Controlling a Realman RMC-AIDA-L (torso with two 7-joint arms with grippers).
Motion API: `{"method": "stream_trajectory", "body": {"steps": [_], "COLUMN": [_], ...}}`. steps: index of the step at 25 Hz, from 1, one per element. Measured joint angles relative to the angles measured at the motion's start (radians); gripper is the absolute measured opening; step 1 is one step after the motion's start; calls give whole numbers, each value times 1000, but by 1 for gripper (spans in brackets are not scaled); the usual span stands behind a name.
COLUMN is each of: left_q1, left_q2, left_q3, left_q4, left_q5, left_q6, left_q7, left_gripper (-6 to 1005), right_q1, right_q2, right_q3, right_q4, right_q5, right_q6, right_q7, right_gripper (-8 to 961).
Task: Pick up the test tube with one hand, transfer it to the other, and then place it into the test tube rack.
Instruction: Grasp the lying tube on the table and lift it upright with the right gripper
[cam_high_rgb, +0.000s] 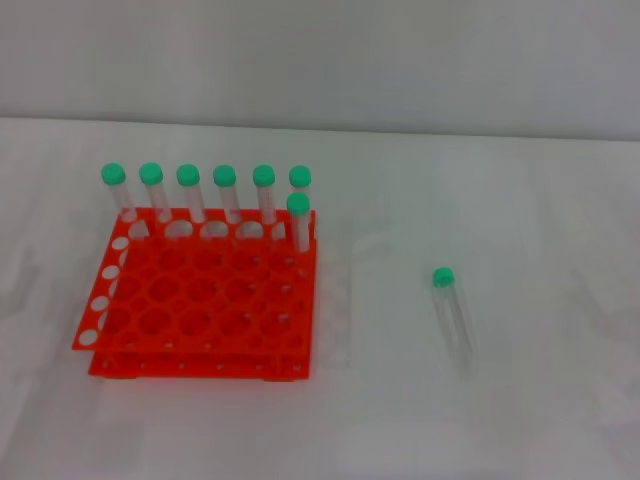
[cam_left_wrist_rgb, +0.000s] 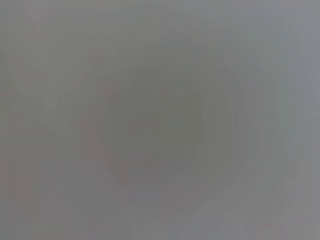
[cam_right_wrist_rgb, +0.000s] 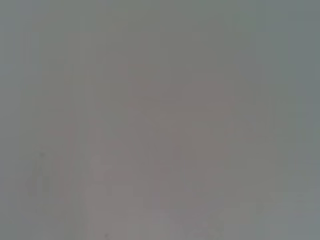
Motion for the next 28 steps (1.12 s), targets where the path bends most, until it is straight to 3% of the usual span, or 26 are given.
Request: {"method": "stream_trajectory", "body": {"steps": [9, 14, 21, 28], "left_q1": [-2, -2, -2, -2], "left_q2": [0, 0, 0, 0], "left_q3": [0, 0, 0, 0], "left_q4": [0, 0, 0, 0], "left_q5": [2, 3, 3, 2], "left_q6": [0, 1, 1, 7], "left_q7": [-3, -3, -3, -1], "left_gripper": [875, 873, 869, 866], "right_q1": [-23, -65, -97, -73], "right_q2": [-4, -12, -6, -5], "right_q3": [-82, -141, -144, -171], "right_q4": [-112, -321, -771, -1127], "right_q5": [0, -94, -529, -1061], "right_q6": [-55, -171, -452, -511], "right_q7": [90, 254, 758, 1321], "right_gripper": [869, 869, 870, 870]}}
